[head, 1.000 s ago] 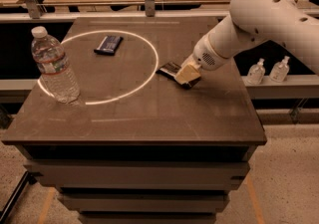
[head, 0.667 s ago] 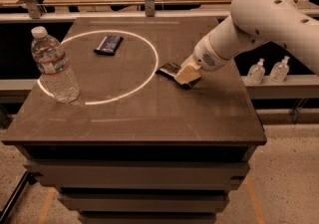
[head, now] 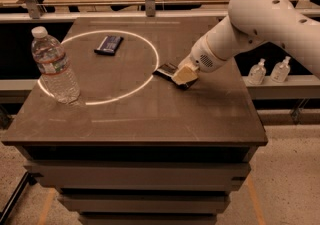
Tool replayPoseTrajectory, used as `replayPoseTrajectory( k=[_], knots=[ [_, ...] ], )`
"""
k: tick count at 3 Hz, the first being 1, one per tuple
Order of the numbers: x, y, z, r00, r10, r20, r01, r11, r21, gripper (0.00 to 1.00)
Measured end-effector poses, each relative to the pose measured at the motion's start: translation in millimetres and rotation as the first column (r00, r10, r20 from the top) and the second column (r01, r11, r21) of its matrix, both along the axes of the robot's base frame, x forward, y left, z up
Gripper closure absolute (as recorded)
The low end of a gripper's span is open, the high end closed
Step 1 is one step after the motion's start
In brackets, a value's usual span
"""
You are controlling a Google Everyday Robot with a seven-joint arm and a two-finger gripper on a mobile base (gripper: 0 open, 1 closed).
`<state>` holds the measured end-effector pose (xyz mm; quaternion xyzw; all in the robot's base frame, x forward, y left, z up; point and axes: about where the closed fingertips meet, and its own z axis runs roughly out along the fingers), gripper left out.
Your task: Move rxbar chocolate near water bottle
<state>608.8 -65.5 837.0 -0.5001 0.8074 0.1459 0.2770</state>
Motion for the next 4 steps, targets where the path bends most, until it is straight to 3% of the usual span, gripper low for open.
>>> replayPoseTrajectory(
  k=[1,2,3,4],
  knots=[
    [0.0,0.0,0.1,1.0000,0.000,0.000,0.000,1.000,0.000,1.00],
    [-8.9,19.8,14.1,0.9969,0.068,0.040,-0.069,0.997,0.035,1.00],
    [-22.8,47.7,37.1,0.9816,0.161,0.102,-0.170,0.982,0.084,1.00],
    [-29.1,58.9,45.6,0.9716,0.201,0.125,-0.214,0.972,0.101,1.00]
  ],
)
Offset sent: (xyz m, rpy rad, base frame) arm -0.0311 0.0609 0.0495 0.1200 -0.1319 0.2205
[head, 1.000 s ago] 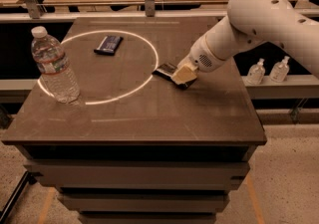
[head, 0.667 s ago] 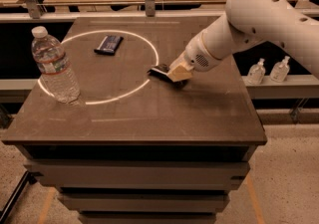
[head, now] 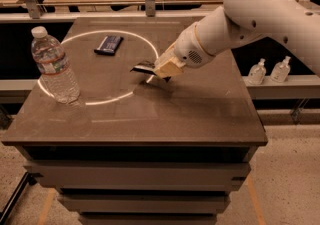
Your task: Move rxbar chocolate near water bottle
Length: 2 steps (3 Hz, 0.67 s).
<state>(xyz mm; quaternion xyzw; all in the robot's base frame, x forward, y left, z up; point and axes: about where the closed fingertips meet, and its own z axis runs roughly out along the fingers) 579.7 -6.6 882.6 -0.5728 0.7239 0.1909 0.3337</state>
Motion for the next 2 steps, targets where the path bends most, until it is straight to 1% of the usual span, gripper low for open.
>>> replayPoseTrajectory(
  k=[1,2],
  knots=[
    [-3.6,15.2,-3.2,0.9985,0.053,-0.012,-0.052,0.999,0.012,1.00],
    [-15.2,43.8,-2.6,0.9887,0.150,-0.007,-0.150,0.988,0.036,1.00]
  ],
)
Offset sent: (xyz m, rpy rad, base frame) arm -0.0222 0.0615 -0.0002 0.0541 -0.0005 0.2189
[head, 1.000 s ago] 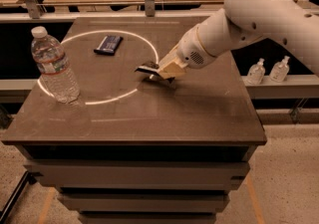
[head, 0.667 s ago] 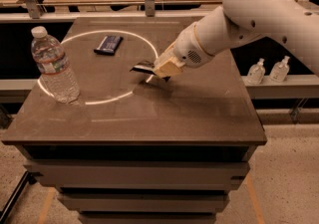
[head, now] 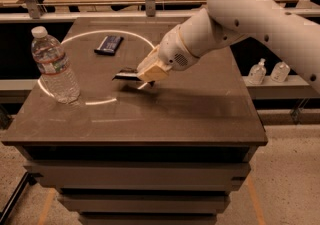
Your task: Move rxbar chocolate near water bottle
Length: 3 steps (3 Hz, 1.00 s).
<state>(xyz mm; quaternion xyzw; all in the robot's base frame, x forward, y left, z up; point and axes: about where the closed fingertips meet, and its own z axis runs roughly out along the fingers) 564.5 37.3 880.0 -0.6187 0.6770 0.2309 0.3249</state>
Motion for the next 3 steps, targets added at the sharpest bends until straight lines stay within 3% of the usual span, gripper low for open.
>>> replayPoseTrajectory(
  k=[1,2,3],
  knots=[
    [-11.5,21.0,0.7,0.9971,0.076,-0.001,-0.076,0.997,0.019,1.00],
    [-18.6,38.0,1.6,0.9926,0.121,0.006,-0.121,0.992,0.033,0.85],
    [-24.7,51.4,1.4,0.9899,0.140,0.021,-0.141,0.989,0.044,0.62]
  ],
)
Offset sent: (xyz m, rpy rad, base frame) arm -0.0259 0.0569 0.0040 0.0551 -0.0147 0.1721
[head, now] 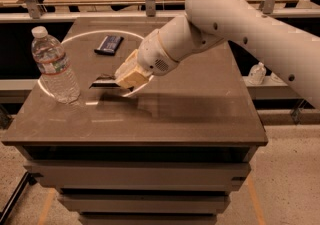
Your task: Move rxbar chocolate near water bottle
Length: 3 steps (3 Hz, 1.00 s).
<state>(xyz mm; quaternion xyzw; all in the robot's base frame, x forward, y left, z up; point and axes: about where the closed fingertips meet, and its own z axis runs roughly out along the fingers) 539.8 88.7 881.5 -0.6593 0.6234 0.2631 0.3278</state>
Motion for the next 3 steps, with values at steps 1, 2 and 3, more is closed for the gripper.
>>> replayPoseTrajectory(
  k=[1,2,3],
  knots=[
    [-4.9,12.9,1.5,0.9998,0.018,0.012,-0.018,1.000,0.021,0.38],
    [-9.3,22.6,1.8,0.9994,0.034,-0.001,-0.034,0.998,0.046,0.15],
    [-11.6,27.7,0.7,0.9989,0.040,-0.026,-0.038,0.997,0.062,0.00]
  ],
)
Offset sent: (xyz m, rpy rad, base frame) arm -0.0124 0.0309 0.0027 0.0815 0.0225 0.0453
